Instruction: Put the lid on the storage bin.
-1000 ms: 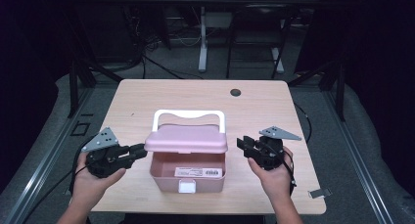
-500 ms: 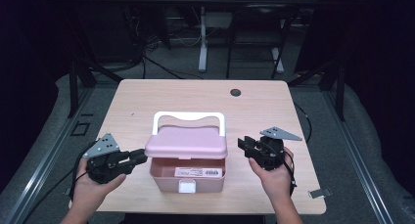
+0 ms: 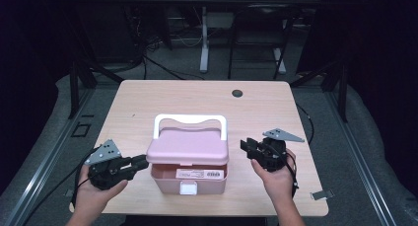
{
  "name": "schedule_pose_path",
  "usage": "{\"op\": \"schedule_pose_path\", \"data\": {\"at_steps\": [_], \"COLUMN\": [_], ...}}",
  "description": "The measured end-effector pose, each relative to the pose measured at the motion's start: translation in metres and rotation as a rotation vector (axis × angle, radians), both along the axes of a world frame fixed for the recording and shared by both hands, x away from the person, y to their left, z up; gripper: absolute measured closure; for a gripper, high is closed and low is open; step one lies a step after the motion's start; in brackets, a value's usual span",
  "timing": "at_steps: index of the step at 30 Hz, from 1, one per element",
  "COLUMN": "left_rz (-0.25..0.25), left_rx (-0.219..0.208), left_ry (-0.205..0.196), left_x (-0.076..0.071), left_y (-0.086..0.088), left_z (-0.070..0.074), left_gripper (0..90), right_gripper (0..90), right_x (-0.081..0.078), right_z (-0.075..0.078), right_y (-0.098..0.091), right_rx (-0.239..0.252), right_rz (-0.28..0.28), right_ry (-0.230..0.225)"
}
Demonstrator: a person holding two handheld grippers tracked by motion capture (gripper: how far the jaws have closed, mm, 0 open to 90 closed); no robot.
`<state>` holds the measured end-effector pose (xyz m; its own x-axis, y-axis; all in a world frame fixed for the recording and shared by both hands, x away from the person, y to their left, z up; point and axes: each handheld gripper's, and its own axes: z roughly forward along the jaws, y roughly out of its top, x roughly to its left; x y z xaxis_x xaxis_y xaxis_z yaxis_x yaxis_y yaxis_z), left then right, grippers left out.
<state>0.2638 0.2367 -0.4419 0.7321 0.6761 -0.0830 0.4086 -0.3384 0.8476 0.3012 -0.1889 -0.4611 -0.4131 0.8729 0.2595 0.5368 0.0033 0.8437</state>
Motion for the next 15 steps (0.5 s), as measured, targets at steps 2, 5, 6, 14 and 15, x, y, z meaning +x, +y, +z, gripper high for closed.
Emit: {"op": "schedule_pose_path", "data": {"at_steps": [2,5,6,14,15], "left_rz": [0.002,0.003,0.005,0.004,0.006], "left_rx": [-0.005,0.0,0.001,0.001,0.0], "left_ry": [0.003,-0.002,-0.001,-0.004,-0.003], "left_x": [-0.001,-0.003,-0.003,-0.006,-0.007], "left_y": [-0.001,-0.001,-0.001,-0.001,0.0], "left_z": [-0.003,-0.005,-0.006,-0.013,-0.014], "left_gripper": [76.5,76.5,76.5,76.5,76.5], "right_gripper": [68.4,68.3,68.3,67.9,67.9], "right_x": [0.0,0.001,0.001,0.001,0.001], "right_z": [-0.001,-0.001,-0.002,-0.003,-0.004], "right_y": [0.0,0.0,0.0,-0.001,-0.001], "right_rx": [0.0,0.005,0.003,0.004,0.001], "right_rz": [0.0,-0.002,-0.002,-0.004,-0.003], "right_ry": [-0.002,0.001,0.004,0.009,0.01]}}
